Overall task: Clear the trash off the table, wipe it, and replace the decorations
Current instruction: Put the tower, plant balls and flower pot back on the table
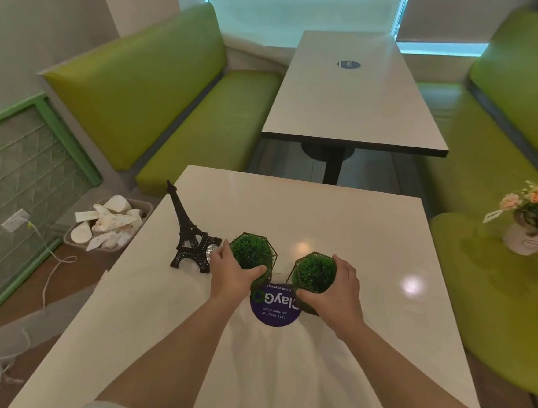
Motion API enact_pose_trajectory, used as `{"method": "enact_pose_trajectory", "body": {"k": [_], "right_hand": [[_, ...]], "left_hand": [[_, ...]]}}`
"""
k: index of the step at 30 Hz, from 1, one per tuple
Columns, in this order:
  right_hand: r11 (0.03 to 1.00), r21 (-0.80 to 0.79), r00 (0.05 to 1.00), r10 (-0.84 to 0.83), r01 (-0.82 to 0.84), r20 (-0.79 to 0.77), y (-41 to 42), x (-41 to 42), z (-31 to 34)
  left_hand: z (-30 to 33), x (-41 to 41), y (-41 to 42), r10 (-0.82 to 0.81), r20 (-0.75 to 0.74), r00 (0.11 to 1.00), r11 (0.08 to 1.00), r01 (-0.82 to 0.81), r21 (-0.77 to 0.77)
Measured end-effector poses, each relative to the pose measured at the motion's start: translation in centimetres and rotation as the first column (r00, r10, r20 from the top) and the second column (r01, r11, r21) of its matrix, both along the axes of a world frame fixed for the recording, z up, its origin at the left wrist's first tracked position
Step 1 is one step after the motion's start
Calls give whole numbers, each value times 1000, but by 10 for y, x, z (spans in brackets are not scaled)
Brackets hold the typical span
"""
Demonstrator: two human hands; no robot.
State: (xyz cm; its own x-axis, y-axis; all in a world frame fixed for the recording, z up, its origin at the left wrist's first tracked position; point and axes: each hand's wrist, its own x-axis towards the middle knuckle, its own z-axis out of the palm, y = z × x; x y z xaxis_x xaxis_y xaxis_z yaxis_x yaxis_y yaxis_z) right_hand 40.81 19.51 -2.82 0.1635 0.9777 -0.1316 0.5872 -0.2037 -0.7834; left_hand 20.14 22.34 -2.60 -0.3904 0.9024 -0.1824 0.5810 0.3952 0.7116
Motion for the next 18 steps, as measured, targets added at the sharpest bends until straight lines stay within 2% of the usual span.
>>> {"method": "enact_pose_trajectory", "body": {"k": [18], "right_hand": [[993, -11, 993, 116, -117, -12, 63, -26, -12]], "left_hand": [[-20, -13, 30, 73, 18, 997, 997, -74, 24]]}}
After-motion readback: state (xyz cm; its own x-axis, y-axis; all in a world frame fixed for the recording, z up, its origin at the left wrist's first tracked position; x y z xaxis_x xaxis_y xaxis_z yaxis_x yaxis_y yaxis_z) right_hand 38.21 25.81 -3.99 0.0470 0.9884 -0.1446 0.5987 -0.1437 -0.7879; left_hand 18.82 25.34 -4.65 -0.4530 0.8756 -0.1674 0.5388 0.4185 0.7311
